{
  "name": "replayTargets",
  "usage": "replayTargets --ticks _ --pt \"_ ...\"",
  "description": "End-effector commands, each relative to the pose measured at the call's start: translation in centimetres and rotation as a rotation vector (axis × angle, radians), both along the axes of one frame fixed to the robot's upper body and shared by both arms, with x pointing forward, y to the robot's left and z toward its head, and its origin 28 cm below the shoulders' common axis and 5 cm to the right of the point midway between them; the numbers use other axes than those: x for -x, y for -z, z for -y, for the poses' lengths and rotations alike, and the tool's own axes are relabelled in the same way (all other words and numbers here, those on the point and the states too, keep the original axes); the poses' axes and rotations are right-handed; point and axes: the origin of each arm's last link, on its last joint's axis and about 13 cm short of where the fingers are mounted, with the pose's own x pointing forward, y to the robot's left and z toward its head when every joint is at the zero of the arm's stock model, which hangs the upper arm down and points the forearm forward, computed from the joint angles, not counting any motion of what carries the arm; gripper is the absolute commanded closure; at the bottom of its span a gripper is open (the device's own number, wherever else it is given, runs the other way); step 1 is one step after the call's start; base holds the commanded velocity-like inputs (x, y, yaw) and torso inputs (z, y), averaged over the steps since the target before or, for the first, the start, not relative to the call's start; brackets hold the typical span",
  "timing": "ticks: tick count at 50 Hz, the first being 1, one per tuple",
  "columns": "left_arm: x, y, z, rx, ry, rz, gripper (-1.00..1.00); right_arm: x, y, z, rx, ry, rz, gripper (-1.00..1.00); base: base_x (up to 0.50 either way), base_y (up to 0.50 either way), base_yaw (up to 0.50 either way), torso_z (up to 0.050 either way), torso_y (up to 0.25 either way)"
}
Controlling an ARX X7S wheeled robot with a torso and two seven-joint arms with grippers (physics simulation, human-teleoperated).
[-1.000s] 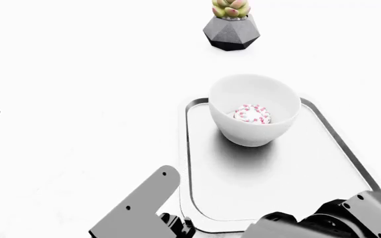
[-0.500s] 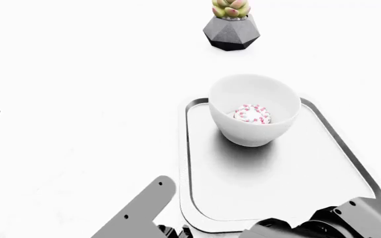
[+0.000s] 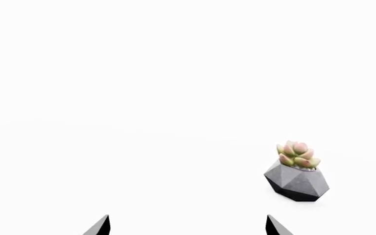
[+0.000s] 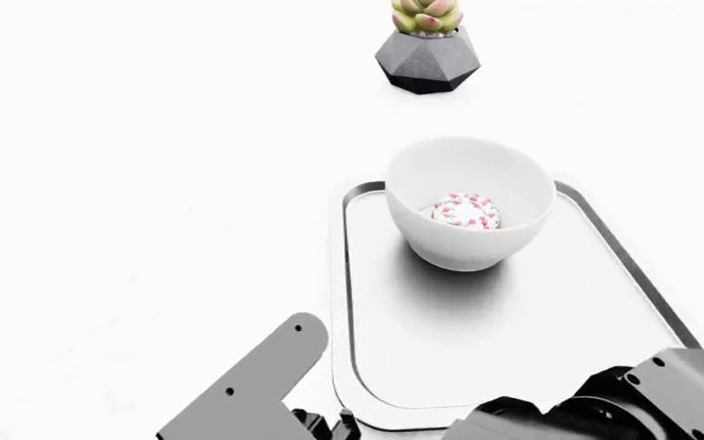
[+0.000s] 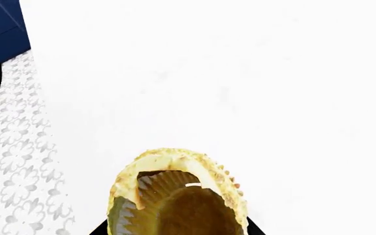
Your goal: Pick up the bowl with cake and place it on the tray. Pick up the cupcake and place it on the tray.
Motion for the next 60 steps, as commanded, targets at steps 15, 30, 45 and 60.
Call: replayTargets --ticks 15,30,45,60 --pt "0.0 0.1 0.0 -0.002 -0.002 -0.001 -1.00 0.6 -5.3 2.0 -0.056 0.110 0.130 1.00 0.00 0.00 0.00 0.000 0.000" --pt "0.0 0.2 0.2 -0.010 -0.002 -0.003 -1.00 1.6 -6.9 6.5 -0.111 0.330 0.157 1.00 0.00 0.00 0.00 0.000 0.000" --pt "0.1 0.4 0.4 -0.020 0.002 -0.003 -1.00 2.8 -7.0 11.1 -0.117 0.569 0.189 1.00 0.00 0.00 0.00 0.000 0.000" --pt "0.1 0.5 0.5 -0.025 0.007 -0.005 -1.00 1.1 -6.6 13.7 -0.084 0.796 0.220 1.00 0.00 0.00 0.00 0.000 0.000"
